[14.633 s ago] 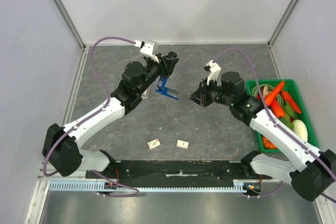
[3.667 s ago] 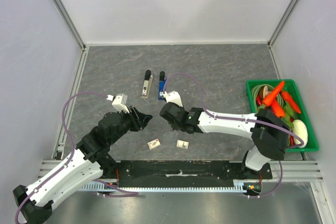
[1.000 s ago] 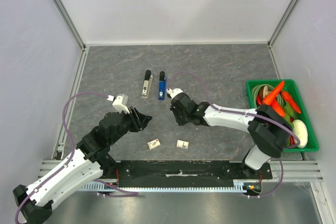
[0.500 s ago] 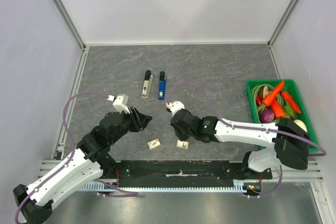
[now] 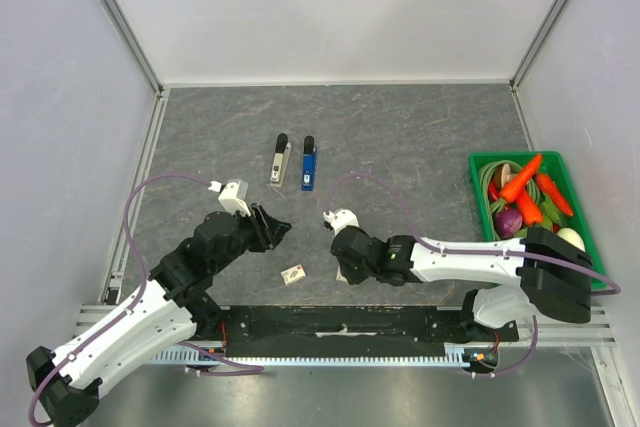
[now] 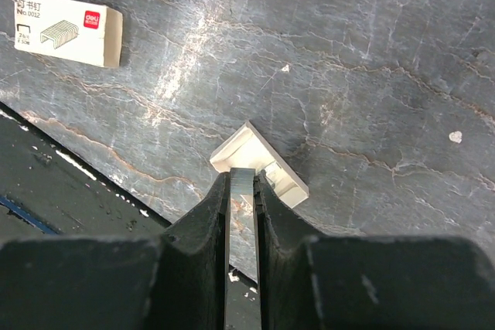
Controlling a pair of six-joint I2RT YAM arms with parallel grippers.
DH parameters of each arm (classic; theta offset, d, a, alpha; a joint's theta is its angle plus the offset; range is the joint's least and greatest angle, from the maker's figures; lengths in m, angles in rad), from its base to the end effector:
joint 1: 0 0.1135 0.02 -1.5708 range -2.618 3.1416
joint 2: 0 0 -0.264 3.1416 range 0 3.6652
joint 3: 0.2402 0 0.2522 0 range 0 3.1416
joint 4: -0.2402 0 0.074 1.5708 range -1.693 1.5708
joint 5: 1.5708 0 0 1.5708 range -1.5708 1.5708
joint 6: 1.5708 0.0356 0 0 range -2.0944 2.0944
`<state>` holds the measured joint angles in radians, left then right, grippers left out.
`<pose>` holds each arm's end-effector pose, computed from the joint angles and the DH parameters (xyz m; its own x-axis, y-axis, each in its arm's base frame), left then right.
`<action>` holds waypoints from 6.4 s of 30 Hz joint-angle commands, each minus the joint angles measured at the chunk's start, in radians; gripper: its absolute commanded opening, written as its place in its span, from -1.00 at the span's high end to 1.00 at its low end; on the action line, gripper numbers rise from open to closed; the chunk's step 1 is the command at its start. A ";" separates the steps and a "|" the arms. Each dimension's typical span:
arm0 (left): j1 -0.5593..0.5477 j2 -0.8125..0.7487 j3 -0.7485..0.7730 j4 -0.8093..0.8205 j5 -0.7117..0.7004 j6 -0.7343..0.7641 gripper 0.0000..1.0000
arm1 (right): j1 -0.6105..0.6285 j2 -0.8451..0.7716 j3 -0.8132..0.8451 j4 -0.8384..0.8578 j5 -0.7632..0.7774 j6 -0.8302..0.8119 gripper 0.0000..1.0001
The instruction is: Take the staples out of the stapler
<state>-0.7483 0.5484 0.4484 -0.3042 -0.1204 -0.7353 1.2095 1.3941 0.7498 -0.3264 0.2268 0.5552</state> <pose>0.1091 -0.0955 0.2434 -0.6126 -0.3400 -0.7136 0.2476 0.7748 -0.5817 0.1018 0.2468 0.1845 -0.7047 -0.4119 -0.5777 -0.5826 0.8006 0.1400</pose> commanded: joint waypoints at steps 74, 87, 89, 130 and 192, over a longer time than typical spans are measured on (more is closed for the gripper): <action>-0.019 0.430 0.023 -0.352 0.073 -0.291 0.96 | 0.022 -0.029 -0.061 -0.062 0.201 0.350 0.14; -0.075 0.527 0.029 -0.265 0.099 -0.306 0.96 | 0.022 -0.050 -0.040 -0.065 0.215 0.356 0.17; -0.080 0.536 0.032 -0.259 0.100 -0.308 0.96 | 0.021 -0.052 -0.037 -0.066 0.217 0.354 0.17; -0.109 0.639 0.010 0.011 0.304 -0.062 0.96 | 0.021 0.032 -0.027 -0.011 0.204 0.359 0.78; -0.125 0.714 0.065 -0.038 0.074 -0.078 0.96 | -0.067 0.233 0.160 0.007 0.249 0.196 1.00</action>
<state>-0.8730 1.2430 0.5060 -0.3042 0.0307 -0.8116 1.1305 1.6211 0.8875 -0.3351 0.4610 0.7467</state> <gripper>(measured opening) 0.025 0.007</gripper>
